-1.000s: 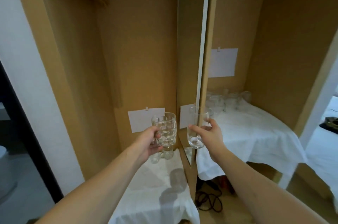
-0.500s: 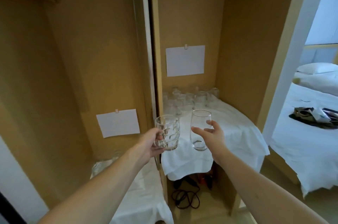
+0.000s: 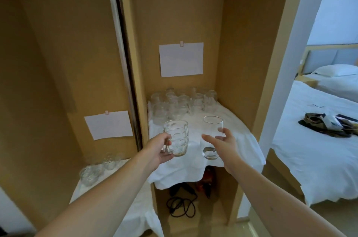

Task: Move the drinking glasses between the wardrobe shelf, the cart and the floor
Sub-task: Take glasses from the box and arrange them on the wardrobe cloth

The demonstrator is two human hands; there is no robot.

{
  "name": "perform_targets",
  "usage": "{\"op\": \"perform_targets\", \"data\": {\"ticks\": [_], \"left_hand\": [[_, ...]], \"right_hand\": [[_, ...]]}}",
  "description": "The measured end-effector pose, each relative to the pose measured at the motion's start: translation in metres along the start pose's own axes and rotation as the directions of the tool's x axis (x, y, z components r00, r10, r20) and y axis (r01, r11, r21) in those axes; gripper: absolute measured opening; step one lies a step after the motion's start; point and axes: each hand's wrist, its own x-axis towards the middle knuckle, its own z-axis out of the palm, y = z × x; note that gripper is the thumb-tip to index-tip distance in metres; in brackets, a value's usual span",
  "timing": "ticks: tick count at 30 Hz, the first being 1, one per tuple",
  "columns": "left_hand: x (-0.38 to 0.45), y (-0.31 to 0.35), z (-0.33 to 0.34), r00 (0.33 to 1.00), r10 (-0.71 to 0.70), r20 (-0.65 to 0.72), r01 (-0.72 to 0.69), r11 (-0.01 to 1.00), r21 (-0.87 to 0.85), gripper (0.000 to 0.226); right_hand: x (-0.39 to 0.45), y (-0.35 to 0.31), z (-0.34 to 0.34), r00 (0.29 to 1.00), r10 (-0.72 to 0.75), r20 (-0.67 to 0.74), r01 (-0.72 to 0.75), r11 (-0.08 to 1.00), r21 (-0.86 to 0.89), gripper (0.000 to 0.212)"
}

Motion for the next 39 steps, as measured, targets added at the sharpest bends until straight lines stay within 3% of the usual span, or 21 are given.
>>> {"op": "perform_targets", "data": {"ticks": [11, 29, 39], "left_hand": [[0.035, -0.004, 0.041, 0.998, -0.058, -0.002, 0.058, 0.998, 0.005, 0.024], [0.186, 0.03, 0.099, 0.988, -0.149, 0.028, 0.15, 0.987, -0.063, 0.026], [0.232, 0.023, 0.109, 0.988, -0.13, 0.078, 0.139, 0.983, -0.121, 0.013]], "right_hand": [[0.04, 0.018, -0.02, 0.998, 0.064, -0.018, -0.064, 0.997, 0.031, 0.082], [0.183, 0.032, 0.001, 0.984, 0.148, -0.102, -0.15, 0.989, -0.006, 0.083], [0.224, 0.044, 0.022, 0.993, 0.05, -0.107, -0.061, 0.993, -0.105, 0.084]]}}
